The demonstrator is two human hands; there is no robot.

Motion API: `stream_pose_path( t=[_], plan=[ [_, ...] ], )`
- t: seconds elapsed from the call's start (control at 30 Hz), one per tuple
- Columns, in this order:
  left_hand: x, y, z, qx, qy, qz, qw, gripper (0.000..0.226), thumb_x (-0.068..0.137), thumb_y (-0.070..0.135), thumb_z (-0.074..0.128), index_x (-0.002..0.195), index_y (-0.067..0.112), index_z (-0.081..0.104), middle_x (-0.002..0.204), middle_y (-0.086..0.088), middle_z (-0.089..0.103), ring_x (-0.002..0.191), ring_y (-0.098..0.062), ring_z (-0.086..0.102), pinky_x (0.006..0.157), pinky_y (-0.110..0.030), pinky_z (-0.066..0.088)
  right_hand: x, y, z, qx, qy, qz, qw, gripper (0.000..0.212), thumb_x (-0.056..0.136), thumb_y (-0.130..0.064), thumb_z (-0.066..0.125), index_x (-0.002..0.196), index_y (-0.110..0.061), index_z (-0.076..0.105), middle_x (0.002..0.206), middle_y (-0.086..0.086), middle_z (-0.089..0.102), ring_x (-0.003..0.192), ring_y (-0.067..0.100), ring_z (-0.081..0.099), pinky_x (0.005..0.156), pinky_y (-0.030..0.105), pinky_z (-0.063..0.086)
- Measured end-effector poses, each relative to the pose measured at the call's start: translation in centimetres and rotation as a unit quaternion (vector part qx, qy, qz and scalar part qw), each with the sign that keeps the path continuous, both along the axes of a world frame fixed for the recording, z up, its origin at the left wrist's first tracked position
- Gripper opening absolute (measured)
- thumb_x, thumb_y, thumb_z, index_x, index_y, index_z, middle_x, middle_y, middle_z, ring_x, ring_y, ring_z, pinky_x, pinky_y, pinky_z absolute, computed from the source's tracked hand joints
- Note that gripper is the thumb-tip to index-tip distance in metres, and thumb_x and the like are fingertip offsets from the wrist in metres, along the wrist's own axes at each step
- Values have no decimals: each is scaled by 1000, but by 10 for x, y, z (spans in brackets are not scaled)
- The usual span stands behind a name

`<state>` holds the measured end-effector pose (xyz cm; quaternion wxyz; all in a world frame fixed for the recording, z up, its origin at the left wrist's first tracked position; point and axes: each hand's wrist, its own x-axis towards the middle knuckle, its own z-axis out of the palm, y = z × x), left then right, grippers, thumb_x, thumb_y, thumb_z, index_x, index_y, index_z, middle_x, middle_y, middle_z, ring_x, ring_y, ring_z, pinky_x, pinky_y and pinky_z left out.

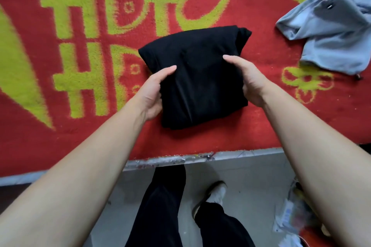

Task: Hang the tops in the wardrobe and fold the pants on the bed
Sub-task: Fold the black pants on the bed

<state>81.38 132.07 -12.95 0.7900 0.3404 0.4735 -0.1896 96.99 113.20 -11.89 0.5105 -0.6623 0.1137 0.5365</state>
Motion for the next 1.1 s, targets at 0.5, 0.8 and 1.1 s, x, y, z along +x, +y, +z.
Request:
stream_pose_path(
  t=[0.5,0.8,1.1],
  plan=[
    [-108,-17,122,-18,-100,107,989,70,88,75,42,103,17,78,90,-3,76,74,-16,72,62,-24,56,-51,-48,124,168,181,-30,969,64,82,-63,59,129,-18,63,138,11,61,124,31,59,102,43,46],
    [-237,-139,311,73,-229,179,954,73,86,75,47,103,11,78,91,-5,75,80,-20,72,66,-28,57,-137,-139,311,285,120,93,946,90,81,-82,48,138,-12,56,136,13,62,125,31,60,95,43,49],
    [-390,-236,462,206,-260,279,901,90,82,84,40,131,13,64,131,-12,64,120,-28,62,94,-41,50,-252,-176,451,384,142,247,879,89,80,-83,53,136,-15,62,144,12,55,133,32,53,100,45,50]
  ],
)
